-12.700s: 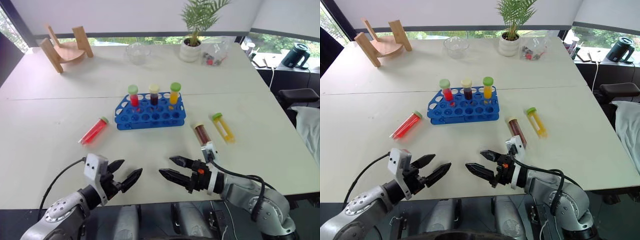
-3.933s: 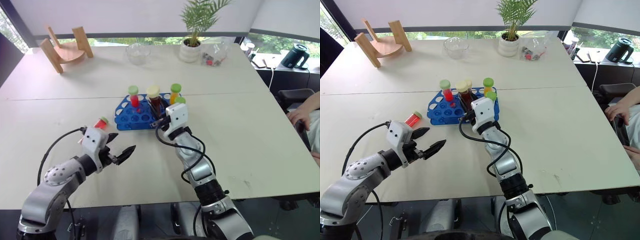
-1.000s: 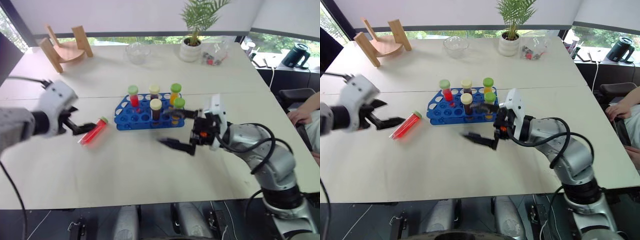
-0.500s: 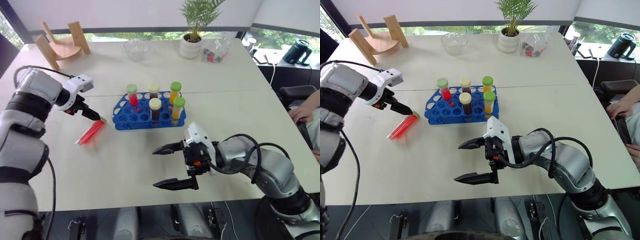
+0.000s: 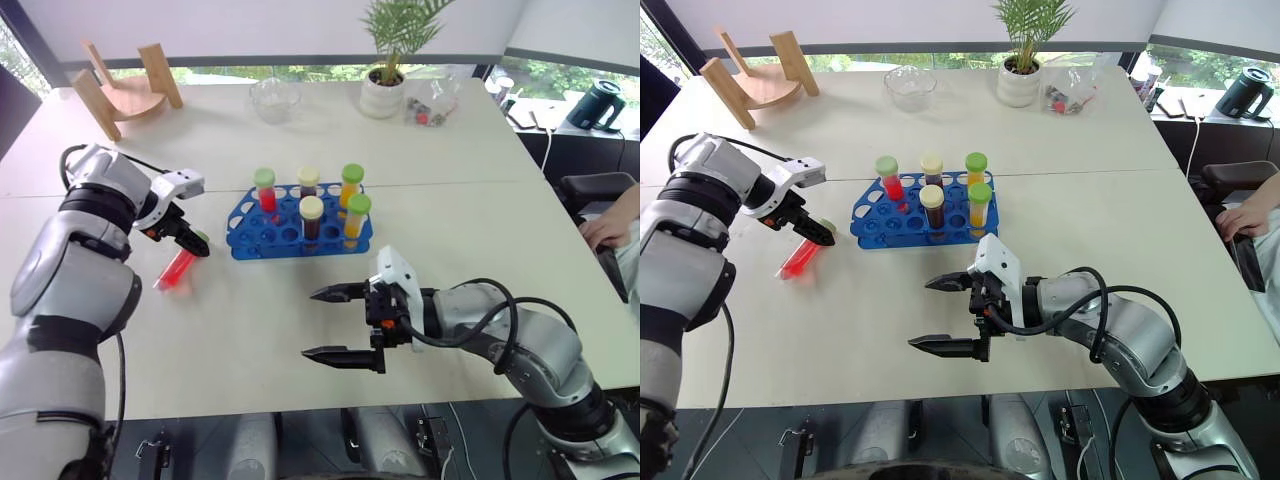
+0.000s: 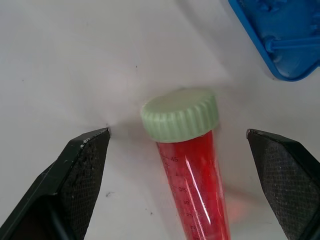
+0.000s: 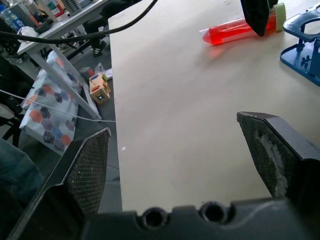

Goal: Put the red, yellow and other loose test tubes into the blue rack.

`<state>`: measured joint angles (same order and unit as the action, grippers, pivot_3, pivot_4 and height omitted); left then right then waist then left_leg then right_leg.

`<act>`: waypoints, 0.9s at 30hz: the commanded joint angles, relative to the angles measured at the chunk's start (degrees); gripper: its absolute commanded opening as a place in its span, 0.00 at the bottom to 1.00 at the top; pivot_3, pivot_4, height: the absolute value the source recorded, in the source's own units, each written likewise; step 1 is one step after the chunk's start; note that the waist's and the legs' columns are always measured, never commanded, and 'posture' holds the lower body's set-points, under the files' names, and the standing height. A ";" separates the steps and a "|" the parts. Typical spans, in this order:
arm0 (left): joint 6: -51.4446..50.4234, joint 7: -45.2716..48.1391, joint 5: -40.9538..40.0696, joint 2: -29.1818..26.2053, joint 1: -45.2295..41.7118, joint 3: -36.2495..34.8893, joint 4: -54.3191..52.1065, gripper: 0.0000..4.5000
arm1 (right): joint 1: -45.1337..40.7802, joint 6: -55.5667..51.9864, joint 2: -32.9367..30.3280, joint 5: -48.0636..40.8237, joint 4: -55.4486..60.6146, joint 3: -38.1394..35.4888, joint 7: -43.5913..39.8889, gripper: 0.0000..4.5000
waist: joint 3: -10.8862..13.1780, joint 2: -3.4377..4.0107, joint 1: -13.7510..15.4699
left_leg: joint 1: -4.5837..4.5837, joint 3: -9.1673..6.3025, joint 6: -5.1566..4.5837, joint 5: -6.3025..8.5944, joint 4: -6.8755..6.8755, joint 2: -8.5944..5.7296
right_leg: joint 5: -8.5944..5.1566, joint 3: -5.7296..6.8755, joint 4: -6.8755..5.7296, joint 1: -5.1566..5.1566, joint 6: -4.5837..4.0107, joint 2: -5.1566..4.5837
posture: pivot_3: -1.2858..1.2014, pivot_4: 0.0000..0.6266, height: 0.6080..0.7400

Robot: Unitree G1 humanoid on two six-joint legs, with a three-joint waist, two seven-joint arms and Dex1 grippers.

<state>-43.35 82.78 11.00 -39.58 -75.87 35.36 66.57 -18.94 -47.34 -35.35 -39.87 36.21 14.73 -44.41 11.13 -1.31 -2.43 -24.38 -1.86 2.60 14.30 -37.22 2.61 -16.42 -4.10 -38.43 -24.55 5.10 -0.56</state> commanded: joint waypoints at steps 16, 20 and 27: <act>-10.82 3.19 3.72 -3.95 11.53 -3.98 -18.06 0.19 | -3.08 3.69 2.70 4.79 -4.27 0.73 -1.58 1.00 | -0.09 0.10 -0.07 | 0.31 0.02 0.00 0.00 -0.02 -0.01 | -0.01 -0.03 -0.28 0.15 -0.01 -0.02 | 0.52 0.24 1.00; -6.06 -2.02 -3.66 -6.20 13.44 -17.40 -24.94 0.19 | -0.54 5.01 0.58 5.95 -4.34 -0.57 -3.24 1.00 | -0.08 0.09 0.10 | 0.49 0.03 0.00 -0.01 -0.08 -0.02 | -0.02 -0.06 -0.55 0.23 -0.03 -0.02 | 0.52 0.24 1.00; -3.35 -15.50 -32.13 -2.95 29.55 -59.49 -53.78 0.19 | 1.73 3.96 -3.73 2.87 -5.62 -7.61 -5.68 1.00 | -0.03 -0.04 0.52 | 0.31 -0.01 0.07 -0.04 -0.51 0.06 | 0.00 0.00 -0.72 0.21 -0.02 -0.13 | 0.52 0.24 1.00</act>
<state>-40.71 70.32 -13.47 -43.46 -47.15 -16.15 19.75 -16.69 -43.25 -38.55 -34.84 30.08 10.13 -49.47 11.11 -1.35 -1.91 -24.09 -1.87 2.66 14.26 -37.78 2.66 -16.41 -4.10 -39.15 -24.33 5.09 -0.69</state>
